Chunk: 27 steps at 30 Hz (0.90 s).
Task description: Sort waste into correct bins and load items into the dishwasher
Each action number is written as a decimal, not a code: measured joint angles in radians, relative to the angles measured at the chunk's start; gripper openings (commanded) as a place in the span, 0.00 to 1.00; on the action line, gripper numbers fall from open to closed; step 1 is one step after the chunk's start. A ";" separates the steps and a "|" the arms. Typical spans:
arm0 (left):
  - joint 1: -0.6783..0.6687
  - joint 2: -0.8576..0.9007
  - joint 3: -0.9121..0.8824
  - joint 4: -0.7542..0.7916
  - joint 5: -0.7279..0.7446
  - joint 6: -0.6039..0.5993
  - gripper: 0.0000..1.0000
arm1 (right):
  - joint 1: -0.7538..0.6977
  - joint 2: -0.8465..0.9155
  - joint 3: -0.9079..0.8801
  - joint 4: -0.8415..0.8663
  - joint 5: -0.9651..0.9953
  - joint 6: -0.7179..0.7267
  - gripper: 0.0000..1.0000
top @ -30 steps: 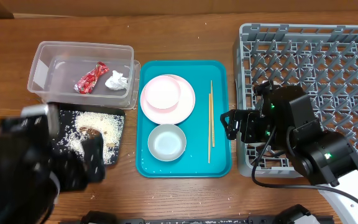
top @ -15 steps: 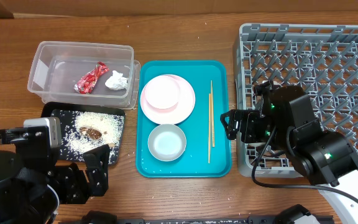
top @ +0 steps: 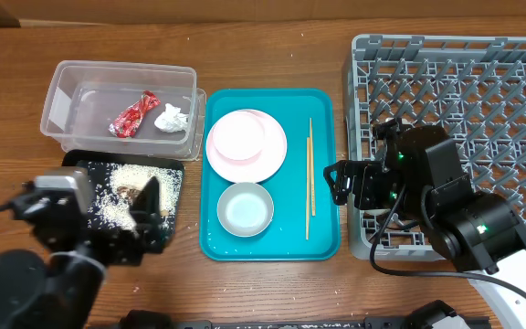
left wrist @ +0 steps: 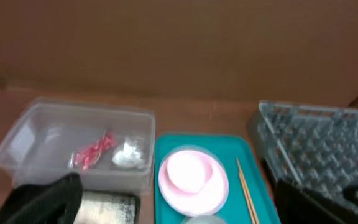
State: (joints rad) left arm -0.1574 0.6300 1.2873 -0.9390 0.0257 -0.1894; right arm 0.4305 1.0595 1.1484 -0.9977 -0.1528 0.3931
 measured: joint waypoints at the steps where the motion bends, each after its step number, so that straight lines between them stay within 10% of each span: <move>1: 0.011 -0.039 -0.083 0.073 0.022 0.024 1.00 | 0.000 0.000 0.001 -0.001 0.000 0.000 1.00; 16: 0.067 -0.590 -0.889 0.602 0.176 0.119 1.00 | 0.000 0.000 0.003 0.001 0.001 -0.001 1.00; 27: 0.081 -0.613 -1.184 0.786 0.189 0.120 1.00 | 0.000 0.000 0.003 0.001 0.000 -0.001 1.00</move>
State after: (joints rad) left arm -0.0765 0.0166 0.1028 -0.1528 0.2146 -0.0696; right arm 0.4305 1.0595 1.1519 -0.9966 -0.1528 0.3923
